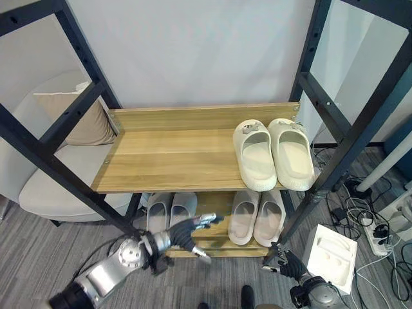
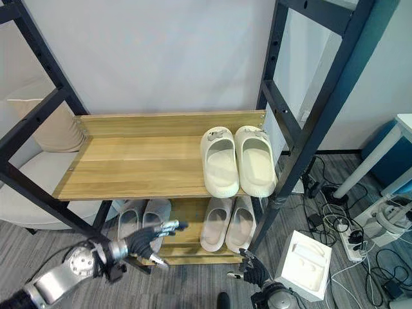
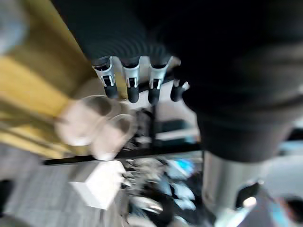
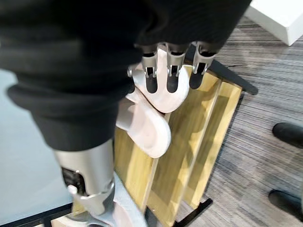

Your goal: Arrange the slippers neatly on the shoe rack.

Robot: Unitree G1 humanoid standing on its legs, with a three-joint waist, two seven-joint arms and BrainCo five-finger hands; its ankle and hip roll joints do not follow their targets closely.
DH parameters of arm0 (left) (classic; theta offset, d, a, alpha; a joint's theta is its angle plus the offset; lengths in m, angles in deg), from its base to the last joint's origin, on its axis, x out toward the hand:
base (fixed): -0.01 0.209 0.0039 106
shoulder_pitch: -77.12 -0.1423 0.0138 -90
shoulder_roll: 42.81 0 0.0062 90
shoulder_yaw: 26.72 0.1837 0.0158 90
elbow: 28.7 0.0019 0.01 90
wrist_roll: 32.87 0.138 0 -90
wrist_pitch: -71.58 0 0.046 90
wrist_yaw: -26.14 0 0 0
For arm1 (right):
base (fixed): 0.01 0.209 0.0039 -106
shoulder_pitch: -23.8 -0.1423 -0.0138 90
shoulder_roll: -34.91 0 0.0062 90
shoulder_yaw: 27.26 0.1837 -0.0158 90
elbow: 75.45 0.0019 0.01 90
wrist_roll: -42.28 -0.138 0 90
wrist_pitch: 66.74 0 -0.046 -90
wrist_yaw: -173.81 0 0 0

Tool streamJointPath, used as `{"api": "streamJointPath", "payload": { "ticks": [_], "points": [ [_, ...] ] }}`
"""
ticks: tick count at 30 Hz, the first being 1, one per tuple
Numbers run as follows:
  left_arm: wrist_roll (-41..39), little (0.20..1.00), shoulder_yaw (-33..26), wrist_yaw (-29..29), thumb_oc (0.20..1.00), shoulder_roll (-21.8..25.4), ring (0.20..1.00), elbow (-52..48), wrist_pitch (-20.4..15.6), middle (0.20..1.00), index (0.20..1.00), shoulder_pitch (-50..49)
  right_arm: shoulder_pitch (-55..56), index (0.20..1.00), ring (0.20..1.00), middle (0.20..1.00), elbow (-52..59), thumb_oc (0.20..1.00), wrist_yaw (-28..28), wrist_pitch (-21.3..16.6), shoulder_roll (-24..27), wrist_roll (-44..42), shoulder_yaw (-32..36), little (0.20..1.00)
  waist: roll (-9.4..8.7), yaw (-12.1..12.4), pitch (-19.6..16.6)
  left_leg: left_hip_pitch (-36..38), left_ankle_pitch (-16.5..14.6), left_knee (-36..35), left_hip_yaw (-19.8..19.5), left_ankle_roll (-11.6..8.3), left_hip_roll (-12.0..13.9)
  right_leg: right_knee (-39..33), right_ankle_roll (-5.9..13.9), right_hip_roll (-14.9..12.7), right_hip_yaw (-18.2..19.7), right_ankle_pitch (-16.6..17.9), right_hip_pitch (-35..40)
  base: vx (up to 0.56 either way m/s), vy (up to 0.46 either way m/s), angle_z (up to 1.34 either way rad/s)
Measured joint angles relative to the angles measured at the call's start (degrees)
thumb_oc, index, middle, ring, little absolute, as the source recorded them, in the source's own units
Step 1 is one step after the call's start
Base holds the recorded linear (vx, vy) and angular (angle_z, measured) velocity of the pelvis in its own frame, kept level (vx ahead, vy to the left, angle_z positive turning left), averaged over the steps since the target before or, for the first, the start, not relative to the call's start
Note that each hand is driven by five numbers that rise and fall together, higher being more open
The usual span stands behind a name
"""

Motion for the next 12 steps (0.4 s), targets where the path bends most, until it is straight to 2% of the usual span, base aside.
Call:
{"api": "streamJointPath", "payload": {
  "ticks": [1, 4, 5, 6, 8, 9, 12],
  "points": [
    [2.1, 1.000, -2.3, 1.3, 1.000, -3.2, 1.000, 6.0, 1.0, 1.000, 1.000, -2.2, 0.0, 1.000, 1.000, 1.000, 0.2, 1.000, 0.1, 0.0, -0.1, 0.0, 0.0, 1.000, -0.26, 0.1, 0.1, 0.4, 0.0, 0.0, 0.0, 0.03, 0.0, 0.0, -0.01, 0.0, 0.0, -0.1, 0.2, 0.00, 0.000, 0.00],
    [3.5, 1.000, -3.1, 3.2, 1.000, -6.2, 1.000, 8.9, 2.1, 1.000, 1.000, -6.5, 0.4, 1.000, 1.000, 1.000, 0.1, 1.000, 0.1, 0.1, -0.5, 0.0, 0.5, 1.000, -1.03, 0.7, 0.0, 0.3, -0.2, 0.0, -0.2, 0.35, 0.0, 0.0, 0.05, -0.1, -0.2, -0.2, 0.3, 0.00, 0.036, 0.04],
    [3.6, 1.000, -13.7, 8.8, 1.000, -19.7, 1.000, 19.2, 0.8, 1.000, 1.000, -8.4, 0.2, 1.000, 1.000, 1.000, 0.1, 1.000, -0.9, 0.0, -2.4, 0.0, 2.7, 1.000, -0.82, 0.8, -0.2, 0.0, -0.6, 0.0, -0.1, 0.82, -0.2, 0.0, -0.06, -0.2, 0.0, -0.5, 0.2, 0.00, 0.000, 0.00],
    [2.7, 1.000, -15.0, 11.6, 1.000, -23.3, 1.000, 22.7, 2.3, 1.000, 1.000, -7.5, 0.1, 1.000, 1.000, 1.000, 0.0, 1.000, -1.5, 0.0, -3.0, -0.1, 2.7, 1.000, -0.80, 0.6, -0.4, 0.0, -0.5, 0.0, -0.3, 0.82, -0.2, 0.0, -0.03, -0.2, -0.1, -0.5, 0.2, -0.03, 0.018, 0.03],
    [0.7, 1.000, -12.9, 14.4, 1.000, -23.3, 1.000, 22.5, 2.8, 1.000, 1.000, -7.6, -0.1, 1.000, 1.000, 1.000, 0.0, 1.000, -2.7, 0.0, -3.7, -0.1, 2.8, 1.000, -2.31, 0.9, 0.3, -0.5, -0.4, 0.0, -0.5, 0.67, 0.0, 0.0, -0.11, 0.0, -0.4, -0.5, -0.3, -0.02, 0.014, 0.06],
    [-0.6, 1.000, -12.9, 15.3, 1.000, -23.3, 1.000, 22.5, 2.9, 1.000, 1.000, -7.7, 0.0, 1.000, 1.000, 1.000, 0.0, 1.000, -3.1, 0.0, -3.9, -0.1, 2.8, 1.000, -2.50, 0.9, 0.4, -0.5, -0.4, 0.0, -0.5, 0.66, 0.1, 0.0, -0.11, 0.1, -0.4, -0.5, -0.2, 0.00, 0.000, 0.00],
    [-8.1, 1.000, -15.3, 20.4, 1.000, -28.3, 1.000, 30.2, 3.3, 1.000, 1.000, -4.6, -0.4, 1.000, 1.000, 1.000, -0.6, 1.000, -5.8, 0.0, -4.8, -0.1, 2.9, 1.000, -2.42, 0.7, 0.4, -0.3, -0.4, 0.0, -0.6, 0.67, 0.0, 0.0, 0.09, 0.0, -0.5, -0.3, 0.0, 0.00, 0.000, 0.00]
  ]
}}
